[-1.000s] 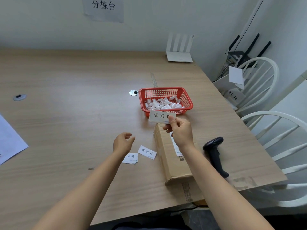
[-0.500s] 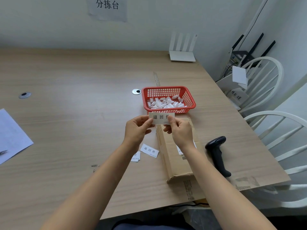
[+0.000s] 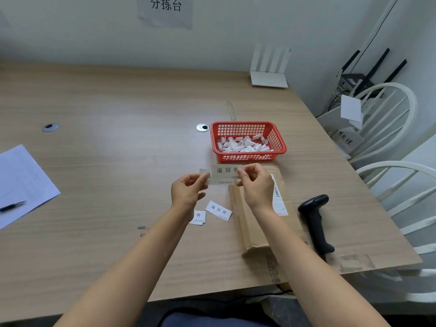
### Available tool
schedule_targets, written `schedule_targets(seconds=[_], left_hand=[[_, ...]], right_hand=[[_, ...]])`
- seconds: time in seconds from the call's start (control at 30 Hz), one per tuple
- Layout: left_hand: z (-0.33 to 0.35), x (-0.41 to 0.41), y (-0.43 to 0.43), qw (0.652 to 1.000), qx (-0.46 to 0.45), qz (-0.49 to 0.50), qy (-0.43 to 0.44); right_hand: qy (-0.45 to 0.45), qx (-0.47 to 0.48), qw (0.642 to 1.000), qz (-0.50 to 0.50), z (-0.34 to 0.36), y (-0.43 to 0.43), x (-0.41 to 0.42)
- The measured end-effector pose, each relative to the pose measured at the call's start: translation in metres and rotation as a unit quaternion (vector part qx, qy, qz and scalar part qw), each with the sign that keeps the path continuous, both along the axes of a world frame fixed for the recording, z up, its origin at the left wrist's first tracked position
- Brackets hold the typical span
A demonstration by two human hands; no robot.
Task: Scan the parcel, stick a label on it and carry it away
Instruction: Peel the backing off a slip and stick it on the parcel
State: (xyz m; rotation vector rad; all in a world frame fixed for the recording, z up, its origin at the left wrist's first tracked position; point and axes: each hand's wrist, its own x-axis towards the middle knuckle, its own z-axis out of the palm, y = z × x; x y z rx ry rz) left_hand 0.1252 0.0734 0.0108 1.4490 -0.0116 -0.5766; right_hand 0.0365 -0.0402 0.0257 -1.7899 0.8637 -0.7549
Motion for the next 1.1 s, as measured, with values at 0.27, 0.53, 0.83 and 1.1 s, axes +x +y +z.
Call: schedule_targets(seconds=[0.27,0.53,0.83,1.1], left_hand=[[-0.042,0.011,0.009,0.982,0.18,-0.053,-0.028],[-0.01,0.0,0.001,0.99,0.053,-0.11,-0.069],[0.012,-0.01,-0.003,0.989,-0.029,-0.138,-0.035],[0.013,-0.014,-0.002,0.989,-0.034,-0.145,-0.011]], right_hand=[[-0.004,0.032,0.999,0.019,-0.001,-0.004,-0.002],[-0.012,0.055,0.998,0.028,0.001,-0.006,-0.001],[-0.017,0.039,0.999,0.011,0.005,-0.007,-0.005],[-0.023,0.035,0.999,-0.003,0.006,-0.012,-0.01]])
